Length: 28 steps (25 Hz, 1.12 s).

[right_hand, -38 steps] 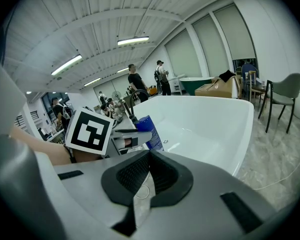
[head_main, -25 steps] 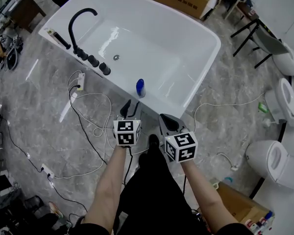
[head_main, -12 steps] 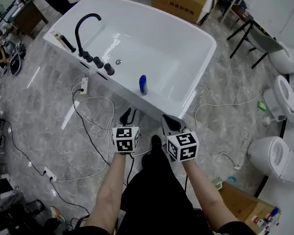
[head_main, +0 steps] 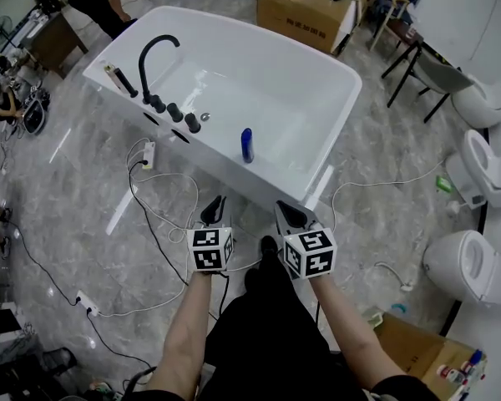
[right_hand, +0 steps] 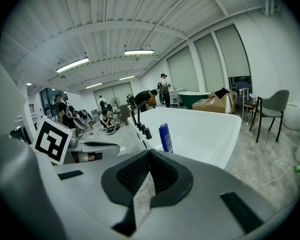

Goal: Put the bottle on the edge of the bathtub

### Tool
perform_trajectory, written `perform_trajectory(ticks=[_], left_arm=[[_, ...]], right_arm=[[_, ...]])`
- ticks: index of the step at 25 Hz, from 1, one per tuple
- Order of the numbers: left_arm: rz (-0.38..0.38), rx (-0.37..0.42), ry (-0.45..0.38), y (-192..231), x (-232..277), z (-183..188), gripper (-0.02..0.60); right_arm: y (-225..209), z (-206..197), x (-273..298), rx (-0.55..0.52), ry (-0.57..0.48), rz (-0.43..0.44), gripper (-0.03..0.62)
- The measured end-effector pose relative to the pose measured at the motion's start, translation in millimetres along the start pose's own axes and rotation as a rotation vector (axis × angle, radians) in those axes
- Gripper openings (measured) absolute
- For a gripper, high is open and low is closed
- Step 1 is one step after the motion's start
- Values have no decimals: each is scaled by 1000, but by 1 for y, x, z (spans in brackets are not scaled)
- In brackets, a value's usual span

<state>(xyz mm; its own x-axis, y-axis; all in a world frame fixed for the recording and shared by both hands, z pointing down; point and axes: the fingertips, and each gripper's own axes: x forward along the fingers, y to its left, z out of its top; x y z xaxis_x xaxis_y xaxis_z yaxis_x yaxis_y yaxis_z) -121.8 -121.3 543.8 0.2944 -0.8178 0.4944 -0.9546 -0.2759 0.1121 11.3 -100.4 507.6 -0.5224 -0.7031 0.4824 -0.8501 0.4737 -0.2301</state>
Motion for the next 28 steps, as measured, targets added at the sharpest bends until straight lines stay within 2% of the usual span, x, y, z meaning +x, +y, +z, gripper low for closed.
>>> perform_trajectory(ticks=[12, 28], left_arm=[[4, -30, -29, 6, -47, 3, 12], [23, -64, -69, 21, -87, 12, 9]], right_arm=[[10, -4, -18, -14, -12, -27, 3], [23, 2, -22, -26, -27, -13, 2]])
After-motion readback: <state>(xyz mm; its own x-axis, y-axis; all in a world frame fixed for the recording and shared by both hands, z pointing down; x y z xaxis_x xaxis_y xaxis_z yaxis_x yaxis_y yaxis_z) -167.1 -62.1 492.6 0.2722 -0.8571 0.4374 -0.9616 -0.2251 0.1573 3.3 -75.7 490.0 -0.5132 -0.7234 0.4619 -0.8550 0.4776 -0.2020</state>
